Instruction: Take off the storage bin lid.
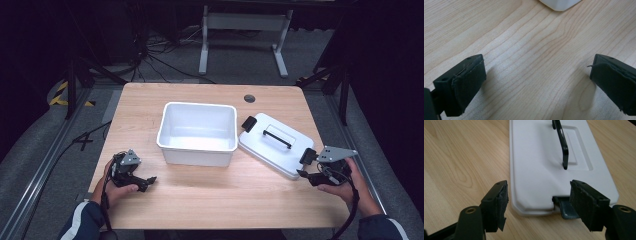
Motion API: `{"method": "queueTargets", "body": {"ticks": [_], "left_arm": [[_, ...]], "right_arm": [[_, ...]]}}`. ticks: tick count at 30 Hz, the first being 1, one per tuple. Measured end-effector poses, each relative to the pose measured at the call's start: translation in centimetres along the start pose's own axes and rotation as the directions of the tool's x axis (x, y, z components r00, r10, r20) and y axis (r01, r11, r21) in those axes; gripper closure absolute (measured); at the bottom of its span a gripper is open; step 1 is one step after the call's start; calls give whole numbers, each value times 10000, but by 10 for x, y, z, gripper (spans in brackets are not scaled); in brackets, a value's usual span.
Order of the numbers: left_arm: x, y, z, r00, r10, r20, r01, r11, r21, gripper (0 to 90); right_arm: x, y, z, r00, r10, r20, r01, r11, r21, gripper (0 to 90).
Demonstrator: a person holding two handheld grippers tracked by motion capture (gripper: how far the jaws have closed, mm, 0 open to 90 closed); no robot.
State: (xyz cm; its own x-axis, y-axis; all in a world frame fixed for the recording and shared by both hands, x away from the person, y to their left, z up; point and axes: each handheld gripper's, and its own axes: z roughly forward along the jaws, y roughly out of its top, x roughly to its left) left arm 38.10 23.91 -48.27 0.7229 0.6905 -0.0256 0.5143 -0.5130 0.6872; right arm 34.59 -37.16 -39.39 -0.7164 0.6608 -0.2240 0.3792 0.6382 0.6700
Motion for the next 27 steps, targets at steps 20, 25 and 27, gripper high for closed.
{"method": "queueTargets", "body": {"ticks": [20, 25, 27], "left_arm": [[1, 0, 0, 10000, 49, -6, -49, 10000, -8, 7], [1, 0, 0, 10000, 56, -7, -56, 10000, -11, 7], [1, 0, 0, 10000, 59, -6, -59, 10000, -9, 7]], "right_arm": [[8, -70, 17, 9824, 1850, -273, -1864, 9802, -664, 279], [10, -79, 25, 9752, 2176, -404, -2198, 9735, -631, 262], [9, -80, 25, 9718, 2347, -239, -2357, 9696, -649, 251]]}}
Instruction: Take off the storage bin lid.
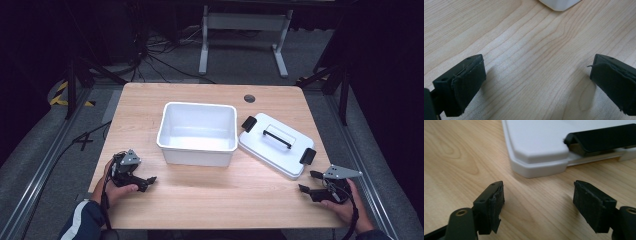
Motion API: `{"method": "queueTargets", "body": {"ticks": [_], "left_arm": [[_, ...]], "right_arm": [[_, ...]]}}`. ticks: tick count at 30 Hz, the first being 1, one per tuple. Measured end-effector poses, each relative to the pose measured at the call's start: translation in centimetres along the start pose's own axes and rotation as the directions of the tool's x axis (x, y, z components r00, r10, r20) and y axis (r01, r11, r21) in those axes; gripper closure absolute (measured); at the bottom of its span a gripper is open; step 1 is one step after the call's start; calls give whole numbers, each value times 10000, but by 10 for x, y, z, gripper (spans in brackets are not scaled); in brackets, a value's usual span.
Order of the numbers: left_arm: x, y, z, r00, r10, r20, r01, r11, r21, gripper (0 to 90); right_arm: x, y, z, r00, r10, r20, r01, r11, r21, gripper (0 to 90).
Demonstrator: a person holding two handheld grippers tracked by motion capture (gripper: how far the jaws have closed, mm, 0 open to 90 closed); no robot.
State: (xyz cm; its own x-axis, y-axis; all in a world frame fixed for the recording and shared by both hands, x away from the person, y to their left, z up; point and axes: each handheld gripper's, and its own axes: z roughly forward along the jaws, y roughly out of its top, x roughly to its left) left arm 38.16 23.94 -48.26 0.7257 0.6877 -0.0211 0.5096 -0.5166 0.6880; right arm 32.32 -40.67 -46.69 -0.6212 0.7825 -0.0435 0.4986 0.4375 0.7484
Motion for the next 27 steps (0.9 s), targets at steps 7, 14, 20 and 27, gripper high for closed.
{"method": "queueTargets", "body": {"ticks": [7, 14, 20, 27], "left_arm": [[-1, 0, 0, 10000, -48, -6, 48, 10000, 16, 7], [0, 0, 0, 10000, -19, 42, 19, 10000, 6, 7], [0, 0, 0, 10000, 37, 29, -37, 10000, 2, 6], [0, 0, 0, 10000, 36, 33, -36, 10000, 5, 5]], "right_arm": [[0, 0, 0, 9999, 158, -9, -158, 9999, 67, 248], [0, -1, 0, 9997, 233, 99, -234, 9997, 29, 247], [1, -2, -1, 9992, 351, 190, -352, 9994, 18, 246], [1, -2, -1, 9991, 353, 213, -354, 9994, 26, 241]]}}
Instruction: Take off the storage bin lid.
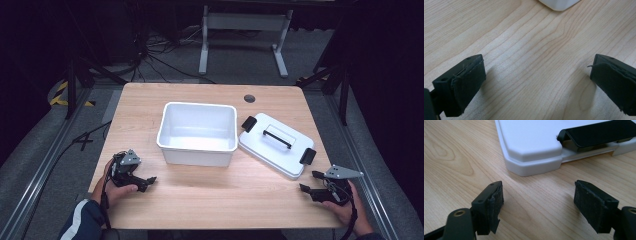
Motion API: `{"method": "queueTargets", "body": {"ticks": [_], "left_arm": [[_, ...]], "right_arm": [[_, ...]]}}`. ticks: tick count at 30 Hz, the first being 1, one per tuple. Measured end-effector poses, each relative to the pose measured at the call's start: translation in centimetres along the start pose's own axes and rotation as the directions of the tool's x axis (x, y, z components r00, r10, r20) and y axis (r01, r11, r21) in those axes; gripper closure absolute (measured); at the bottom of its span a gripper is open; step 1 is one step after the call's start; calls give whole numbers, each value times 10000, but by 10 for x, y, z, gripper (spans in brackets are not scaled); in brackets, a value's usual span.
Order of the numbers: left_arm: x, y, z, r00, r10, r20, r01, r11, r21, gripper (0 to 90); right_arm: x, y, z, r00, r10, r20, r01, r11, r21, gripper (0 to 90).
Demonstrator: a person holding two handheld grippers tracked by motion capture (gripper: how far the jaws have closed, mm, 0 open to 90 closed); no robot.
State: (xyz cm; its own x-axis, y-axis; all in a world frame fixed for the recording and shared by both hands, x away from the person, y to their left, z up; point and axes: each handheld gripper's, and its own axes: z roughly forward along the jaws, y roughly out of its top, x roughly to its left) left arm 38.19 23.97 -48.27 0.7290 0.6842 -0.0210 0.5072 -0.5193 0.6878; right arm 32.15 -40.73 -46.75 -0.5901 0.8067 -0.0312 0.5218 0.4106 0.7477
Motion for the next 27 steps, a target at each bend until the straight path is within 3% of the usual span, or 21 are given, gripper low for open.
{"method": "queueTargets", "body": {"ticks": [27], "left_arm": [[1, 1, 0, 10000, 93, 23, -93, 10000, 31, 2]], "right_arm": [[0, 0, 0, 10000, 7, 25, -7, 10000, 21, 235]]}}
